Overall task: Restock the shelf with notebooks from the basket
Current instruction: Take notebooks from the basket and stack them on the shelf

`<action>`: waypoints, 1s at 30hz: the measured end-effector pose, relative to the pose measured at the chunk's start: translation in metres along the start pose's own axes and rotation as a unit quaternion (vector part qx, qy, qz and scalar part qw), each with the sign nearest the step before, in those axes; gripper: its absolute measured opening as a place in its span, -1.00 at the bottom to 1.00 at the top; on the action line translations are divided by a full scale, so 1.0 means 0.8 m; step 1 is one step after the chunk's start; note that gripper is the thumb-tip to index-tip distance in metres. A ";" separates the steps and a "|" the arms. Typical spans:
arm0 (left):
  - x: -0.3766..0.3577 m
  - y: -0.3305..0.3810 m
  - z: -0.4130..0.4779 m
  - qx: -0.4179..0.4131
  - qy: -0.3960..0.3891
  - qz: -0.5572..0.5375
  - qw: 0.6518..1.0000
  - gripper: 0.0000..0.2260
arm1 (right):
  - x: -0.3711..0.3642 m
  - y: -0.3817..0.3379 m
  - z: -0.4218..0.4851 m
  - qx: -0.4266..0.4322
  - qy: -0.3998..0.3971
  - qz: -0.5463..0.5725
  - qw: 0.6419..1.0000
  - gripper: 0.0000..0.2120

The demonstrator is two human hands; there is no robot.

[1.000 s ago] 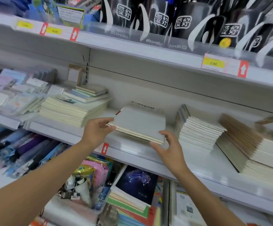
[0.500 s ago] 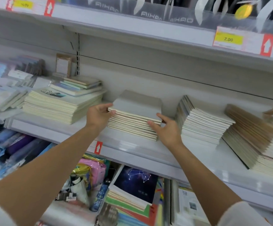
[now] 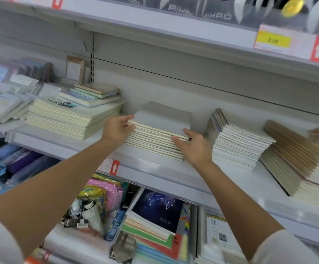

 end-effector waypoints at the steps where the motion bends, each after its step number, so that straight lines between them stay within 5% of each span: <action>1: -0.004 0.005 -0.004 0.001 -0.017 0.056 0.998 -0.57 | -0.001 -0.005 0.001 -0.003 -0.015 -0.043 0.999 -0.36; 5: -0.003 0.025 -0.045 -0.007 0.003 0.213 0.977 -0.53 | 0.002 -0.036 -0.026 0.011 -0.001 -0.201 0.979 -0.45; 8: 0.036 0.049 -0.105 -0.043 0.127 0.200 0.971 -0.81 | -0.001 -0.089 -0.076 0.130 0.057 -0.136 0.981 -0.59; 10: 0.060 0.042 -0.140 -0.032 0.134 0.166 0.976 -0.82 | -0.022 -0.125 -0.111 0.198 0.045 -0.057 0.977 -0.71; 16: 0.139 -0.038 -0.263 0.065 0.116 0.153 0.979 -0.71 | -0.151 -0.193 -0.184 0.202 -0.121 0.105 0.966 -0.92; 25: 0.275 -0.225 -0.481 0.322 0.156 0.093 0.929 -0.70 | -0.378 -0.280 -0.308 0.231 -0.404 0.026 0.885 -0.91; 30: 0.306 -0.313 -0.581 0.408 0.184 0.051 0.892 -0.69 | -0.453 -0.286 -0.345 0.226 -0.487 -0.079 0.840 -0.89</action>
Point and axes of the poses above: each hand's wrist, its own z-axis towards the middle knuckle, its own x-axis out of the back of the hand, y = z × x, the point moved 10 cm from there along z, towards the middle knuckle, and after that the axes turned 12 degrees about -y, right-handed, at the moved point
